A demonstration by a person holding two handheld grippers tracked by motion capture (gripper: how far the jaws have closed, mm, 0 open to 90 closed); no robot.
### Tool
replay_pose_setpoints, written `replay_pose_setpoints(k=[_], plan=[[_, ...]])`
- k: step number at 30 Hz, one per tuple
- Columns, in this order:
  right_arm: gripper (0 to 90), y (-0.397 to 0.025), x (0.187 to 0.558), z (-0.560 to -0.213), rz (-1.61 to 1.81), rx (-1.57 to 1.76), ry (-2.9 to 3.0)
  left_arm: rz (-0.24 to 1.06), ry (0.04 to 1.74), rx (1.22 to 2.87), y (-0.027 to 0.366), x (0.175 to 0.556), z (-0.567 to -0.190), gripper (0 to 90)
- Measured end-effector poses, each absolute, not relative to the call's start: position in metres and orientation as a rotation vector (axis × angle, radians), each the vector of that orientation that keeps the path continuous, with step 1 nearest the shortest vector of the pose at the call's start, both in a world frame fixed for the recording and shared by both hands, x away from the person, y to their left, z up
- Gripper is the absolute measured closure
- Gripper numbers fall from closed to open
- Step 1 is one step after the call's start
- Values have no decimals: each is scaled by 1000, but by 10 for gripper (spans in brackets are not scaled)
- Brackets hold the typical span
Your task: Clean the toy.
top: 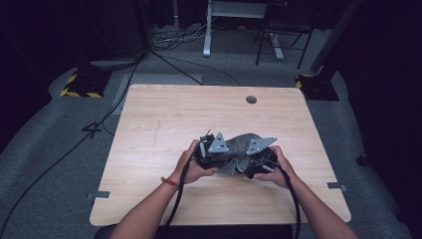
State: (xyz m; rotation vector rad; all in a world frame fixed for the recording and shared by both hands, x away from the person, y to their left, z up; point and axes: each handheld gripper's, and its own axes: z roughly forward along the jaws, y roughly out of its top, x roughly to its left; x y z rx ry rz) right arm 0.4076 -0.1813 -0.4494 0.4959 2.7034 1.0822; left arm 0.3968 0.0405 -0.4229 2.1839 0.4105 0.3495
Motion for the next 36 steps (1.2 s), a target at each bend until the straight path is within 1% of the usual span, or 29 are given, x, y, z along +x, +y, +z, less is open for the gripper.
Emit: replay_pose_setpoints(k=[2,4,6,8,11,14,17,23,29,32,34,36], plan=[[340,-183,407,-448,1080,489,2696,343,443,2173,46,401,-425,702],[340,-186,408,-446,1107,497,2687,376,464,2193,49,405,-428,702],[340,-189,408,-444,1115,496,2678,354,503,2184,55,410,-432,701],[340,-193,407,-441,1137,500,2667,365,525,2213,59,414,-435,701],[340,-200,407,-437,1175,513,2638,329,566,2211,63,418,-441,701],[340,-207,407,-432,1249,533,2598,267,591,2182,64,419,-444,701],[340,-209,407,-430,1280,532,2579,239,580,2174,59,418,-446,700],[340,-206,407,-434,1209,524,2585,205,510,2150,54,410,-441,699],[340,-203,407,-438,1191,538,2596,216,474,2097,59,406,-432,698],[340,-196,404,-442,1178,493,2633,199,483,2034,65,407,-428,700],[340,-192,401,-442,1198,446,2650,231,490,2042,65,408,-427,701],[340,-190,399,-441,1211,432,2651,228,494,2046,65,409,-429,702]])
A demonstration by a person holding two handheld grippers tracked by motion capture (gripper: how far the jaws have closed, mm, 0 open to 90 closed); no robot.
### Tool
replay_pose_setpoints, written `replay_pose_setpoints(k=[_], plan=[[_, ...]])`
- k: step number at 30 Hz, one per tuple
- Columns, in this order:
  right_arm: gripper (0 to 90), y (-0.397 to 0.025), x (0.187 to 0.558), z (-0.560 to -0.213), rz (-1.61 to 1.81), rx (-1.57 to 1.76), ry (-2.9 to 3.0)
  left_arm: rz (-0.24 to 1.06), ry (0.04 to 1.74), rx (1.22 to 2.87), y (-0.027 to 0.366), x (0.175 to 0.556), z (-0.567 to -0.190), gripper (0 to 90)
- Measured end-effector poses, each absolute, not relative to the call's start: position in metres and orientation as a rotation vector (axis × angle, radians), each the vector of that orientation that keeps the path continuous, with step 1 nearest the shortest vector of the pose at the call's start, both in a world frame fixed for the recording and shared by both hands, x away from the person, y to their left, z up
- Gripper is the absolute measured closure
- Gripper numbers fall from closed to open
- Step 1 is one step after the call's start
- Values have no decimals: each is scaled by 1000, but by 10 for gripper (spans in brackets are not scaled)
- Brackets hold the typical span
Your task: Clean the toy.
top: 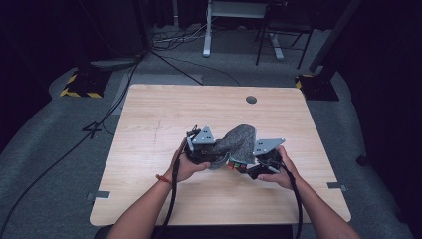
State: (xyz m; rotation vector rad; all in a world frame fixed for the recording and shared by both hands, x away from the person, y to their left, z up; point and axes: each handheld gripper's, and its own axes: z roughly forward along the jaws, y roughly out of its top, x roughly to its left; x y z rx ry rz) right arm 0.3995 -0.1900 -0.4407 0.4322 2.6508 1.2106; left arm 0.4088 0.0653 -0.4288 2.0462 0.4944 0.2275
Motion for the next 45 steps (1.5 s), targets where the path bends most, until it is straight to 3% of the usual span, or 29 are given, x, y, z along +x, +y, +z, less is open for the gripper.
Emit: replay_pose_setpoints(k=[17,27,45], plan=[[340,-215,401,-421,1391,531,2495,185,526,2163,50,416,-456,702],[339,-212,402,-425,1373,510,2541,78,520,2082,52,417,-459,701],[336,-209,406,-435,1258,488,2649,67,471,1976,57,411,-450,703]])
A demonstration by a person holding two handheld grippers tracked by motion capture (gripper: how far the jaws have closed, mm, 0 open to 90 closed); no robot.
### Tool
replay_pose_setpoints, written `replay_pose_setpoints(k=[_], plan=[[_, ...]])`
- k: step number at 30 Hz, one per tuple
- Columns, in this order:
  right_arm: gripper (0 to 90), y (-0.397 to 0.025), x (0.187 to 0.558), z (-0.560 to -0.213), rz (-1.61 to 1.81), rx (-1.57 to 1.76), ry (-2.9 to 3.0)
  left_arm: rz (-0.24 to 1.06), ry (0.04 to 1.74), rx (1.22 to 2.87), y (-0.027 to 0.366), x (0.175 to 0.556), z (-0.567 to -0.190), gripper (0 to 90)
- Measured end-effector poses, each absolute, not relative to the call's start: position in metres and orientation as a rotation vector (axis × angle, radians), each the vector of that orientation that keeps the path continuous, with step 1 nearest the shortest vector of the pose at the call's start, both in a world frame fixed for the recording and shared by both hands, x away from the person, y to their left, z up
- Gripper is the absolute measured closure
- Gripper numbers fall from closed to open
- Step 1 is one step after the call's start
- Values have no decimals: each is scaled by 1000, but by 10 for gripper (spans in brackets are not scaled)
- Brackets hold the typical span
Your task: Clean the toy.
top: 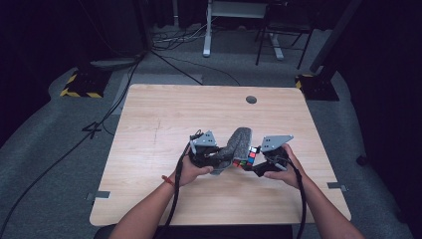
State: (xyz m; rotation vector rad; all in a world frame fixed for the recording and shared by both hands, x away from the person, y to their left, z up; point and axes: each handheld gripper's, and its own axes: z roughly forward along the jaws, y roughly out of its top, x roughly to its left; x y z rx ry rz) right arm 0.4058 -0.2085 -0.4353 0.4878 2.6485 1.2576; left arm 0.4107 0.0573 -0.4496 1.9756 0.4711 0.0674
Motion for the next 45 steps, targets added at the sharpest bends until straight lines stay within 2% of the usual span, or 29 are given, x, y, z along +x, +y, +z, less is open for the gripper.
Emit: replay_pose_setpoints(k=[23,31,37,45], plan=[[324,-194,408,-444,1133,456,2720,83,415,1941,46,400,-438,705],[333,-196,406,-439,1162,440,2673,154,444,1927,57,403,-434,706],[333,-211,404,-426,1284,459,2577,185,512,1996,64,413,-446,707],[333,-224,403,-416,1419,493,2482,112,527,2073,51,415,-458,707]])
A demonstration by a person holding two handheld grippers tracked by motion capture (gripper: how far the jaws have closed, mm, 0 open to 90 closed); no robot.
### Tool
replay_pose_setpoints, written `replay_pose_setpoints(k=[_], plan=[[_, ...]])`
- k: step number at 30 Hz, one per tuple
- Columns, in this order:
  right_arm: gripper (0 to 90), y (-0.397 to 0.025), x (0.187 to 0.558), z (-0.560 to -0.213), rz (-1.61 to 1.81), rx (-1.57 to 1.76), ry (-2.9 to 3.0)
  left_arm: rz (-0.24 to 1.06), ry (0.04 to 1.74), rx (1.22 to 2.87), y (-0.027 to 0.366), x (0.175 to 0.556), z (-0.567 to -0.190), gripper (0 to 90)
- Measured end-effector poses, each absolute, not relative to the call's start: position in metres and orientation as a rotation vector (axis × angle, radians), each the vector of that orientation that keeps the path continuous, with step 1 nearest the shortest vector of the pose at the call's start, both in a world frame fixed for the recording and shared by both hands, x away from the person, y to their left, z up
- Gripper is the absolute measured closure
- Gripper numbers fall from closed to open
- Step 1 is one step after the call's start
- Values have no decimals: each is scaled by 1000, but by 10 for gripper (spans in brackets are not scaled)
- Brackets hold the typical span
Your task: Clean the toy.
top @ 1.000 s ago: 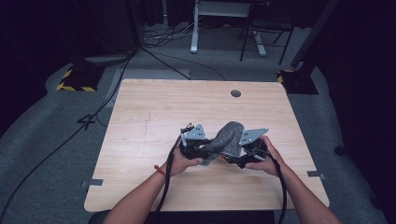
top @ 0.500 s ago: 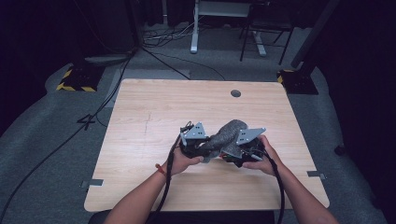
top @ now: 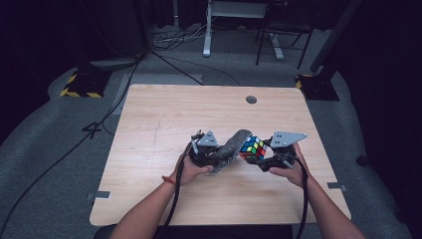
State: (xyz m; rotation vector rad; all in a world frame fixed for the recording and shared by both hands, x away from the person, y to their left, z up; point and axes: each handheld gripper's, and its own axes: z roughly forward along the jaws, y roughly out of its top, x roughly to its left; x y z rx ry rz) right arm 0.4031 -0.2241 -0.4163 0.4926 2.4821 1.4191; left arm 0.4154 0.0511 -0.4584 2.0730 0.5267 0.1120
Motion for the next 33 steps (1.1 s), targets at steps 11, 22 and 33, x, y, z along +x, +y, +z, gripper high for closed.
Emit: replay_pose_setpoints(k=[11,22,33], plan=[[331,-216,405,-422,1408,486,2520,100,465,2039,44,405,-454,707],[327,-212,408,-434,1231,455,2676,128,423,1987,50,401,-445,707],[322,-207,408,-439,1214,476,2701,124,411,1995,49,400,-445,706]])
